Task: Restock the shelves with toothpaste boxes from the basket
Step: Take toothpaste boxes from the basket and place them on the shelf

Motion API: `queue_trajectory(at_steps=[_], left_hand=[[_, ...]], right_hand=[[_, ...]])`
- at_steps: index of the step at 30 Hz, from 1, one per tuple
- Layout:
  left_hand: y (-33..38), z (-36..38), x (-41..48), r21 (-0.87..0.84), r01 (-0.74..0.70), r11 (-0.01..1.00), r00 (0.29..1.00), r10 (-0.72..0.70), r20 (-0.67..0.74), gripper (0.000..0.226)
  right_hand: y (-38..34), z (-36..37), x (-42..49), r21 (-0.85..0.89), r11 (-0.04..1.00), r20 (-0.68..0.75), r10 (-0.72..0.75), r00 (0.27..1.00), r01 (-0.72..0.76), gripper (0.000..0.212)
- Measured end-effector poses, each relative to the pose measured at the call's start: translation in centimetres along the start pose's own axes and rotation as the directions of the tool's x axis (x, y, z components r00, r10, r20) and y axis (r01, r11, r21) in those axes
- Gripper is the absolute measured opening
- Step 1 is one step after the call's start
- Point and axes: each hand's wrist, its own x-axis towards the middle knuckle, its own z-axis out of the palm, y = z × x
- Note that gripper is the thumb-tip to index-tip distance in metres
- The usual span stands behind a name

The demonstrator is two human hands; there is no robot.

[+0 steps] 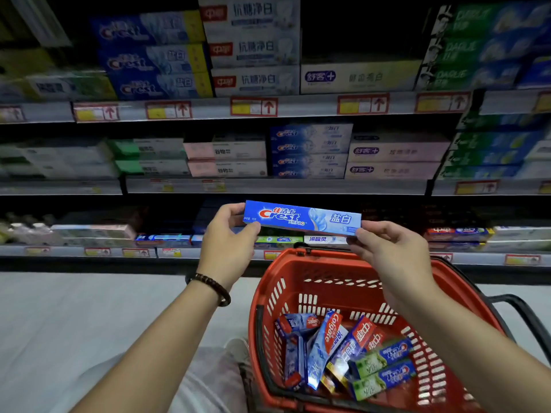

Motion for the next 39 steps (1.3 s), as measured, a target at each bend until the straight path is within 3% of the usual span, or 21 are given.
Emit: queue_trajectory(at_steps=[3, 15, 20, 39], left_hand=[[0.6, -1.4, 0.3, 0.083, -0.025, 0.996, 1.000, 0.023, 0.017, 0.032], [0.5, -8.5, 2.8, 0.084, 0.098, 0.992, 0.995, -0.099, 0.017, 0.031], [-1.3, -10.4, 4.6, 0.032, 0.153, 0.988, 0.988, -0.152, -0.030, 0.035], [-12.4, -12.5, 12.7, 0.056, 0.308, 0.950, 0.946, -0.300, -0.120, 0.051]], right_hand=[[-0.4, 1.2, -0.3, -0.018, 1.000, 0.008, -0.025, 1.000, 0.025, 0.013], [0.2, 7.7, -0.1, -0.092, 0.996, 0.041, 0.016, 0.999, -0.012, 0.013], [1.4, 11.2, 0.3, -0.154, 0.987, 0.109, 0.055, 0.993, -0.037, 0.016], [11.2, 20.9, 6.8, -0.381, 0.914, 0.108, 0.196, 0.975, -0.142, 0.020]])
